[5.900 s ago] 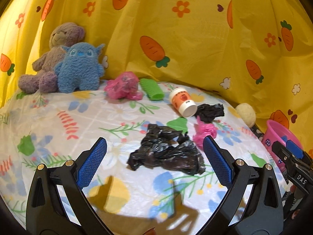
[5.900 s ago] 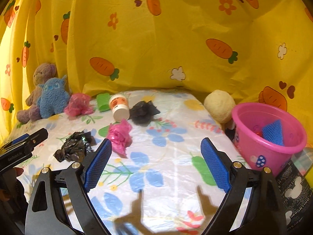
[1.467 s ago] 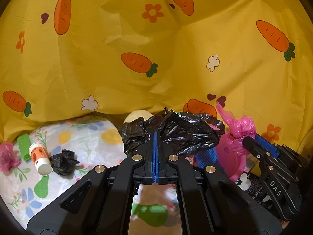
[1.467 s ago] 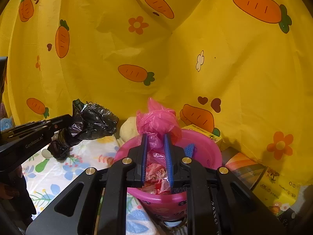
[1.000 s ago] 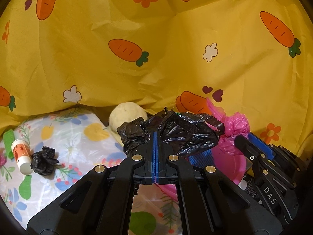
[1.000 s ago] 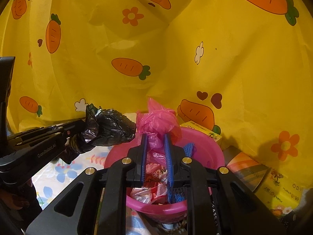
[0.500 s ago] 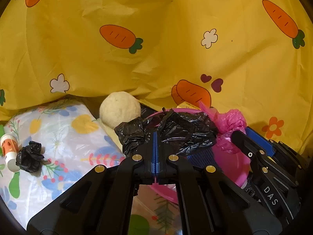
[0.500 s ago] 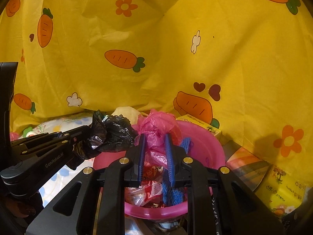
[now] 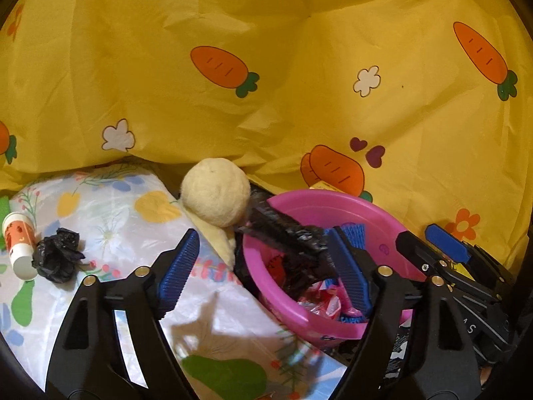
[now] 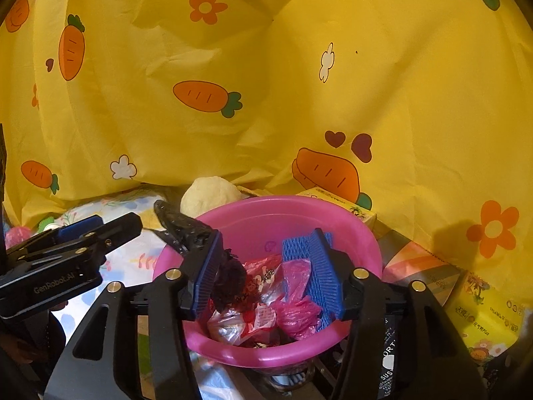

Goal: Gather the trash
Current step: 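Move both tools back from the bucket toward the apple-print cup, then grasp the apple-print cup with the left tool while the right tool grasps a black bag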

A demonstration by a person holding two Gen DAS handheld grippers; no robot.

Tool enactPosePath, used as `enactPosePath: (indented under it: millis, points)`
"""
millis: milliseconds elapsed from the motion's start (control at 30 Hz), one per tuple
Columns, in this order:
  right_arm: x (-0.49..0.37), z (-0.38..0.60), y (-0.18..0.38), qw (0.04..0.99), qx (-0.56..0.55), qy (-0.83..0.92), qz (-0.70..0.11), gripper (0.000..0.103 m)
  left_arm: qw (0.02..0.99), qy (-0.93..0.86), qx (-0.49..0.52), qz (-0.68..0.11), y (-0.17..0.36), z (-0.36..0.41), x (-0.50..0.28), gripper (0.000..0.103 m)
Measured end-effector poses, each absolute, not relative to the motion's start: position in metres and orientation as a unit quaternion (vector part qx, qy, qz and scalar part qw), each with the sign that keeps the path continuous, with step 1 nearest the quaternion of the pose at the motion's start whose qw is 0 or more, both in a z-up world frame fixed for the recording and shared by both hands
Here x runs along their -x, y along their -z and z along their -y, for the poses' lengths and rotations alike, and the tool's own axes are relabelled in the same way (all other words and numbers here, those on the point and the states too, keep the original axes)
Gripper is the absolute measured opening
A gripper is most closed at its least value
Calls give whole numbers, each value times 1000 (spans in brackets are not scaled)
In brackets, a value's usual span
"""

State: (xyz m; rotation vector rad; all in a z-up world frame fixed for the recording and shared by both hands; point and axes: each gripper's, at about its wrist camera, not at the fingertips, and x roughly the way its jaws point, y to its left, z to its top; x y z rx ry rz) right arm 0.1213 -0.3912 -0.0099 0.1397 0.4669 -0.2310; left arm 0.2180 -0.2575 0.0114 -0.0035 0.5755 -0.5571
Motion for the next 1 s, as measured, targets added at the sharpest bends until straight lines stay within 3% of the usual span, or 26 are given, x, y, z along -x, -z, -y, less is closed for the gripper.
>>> enactPosePath:
  millis: [100,267,700,1000]
  points:
    - [-115,387,9,965,-68,118,-225,80,932,241,4,-271,-15,237,-212,91]
    - [-102,379,7,965,-73,122,-219,87,944,200,20,-261,-20,198,-196,95]
    - [-76,297,0,978,-53,46,-196,88,970,50,10,-237,-35,80,-142,95]
    - [-102,208,6,977,-18,-42,-211,88,975,-39,10,-220,-42,-2,-132,95]
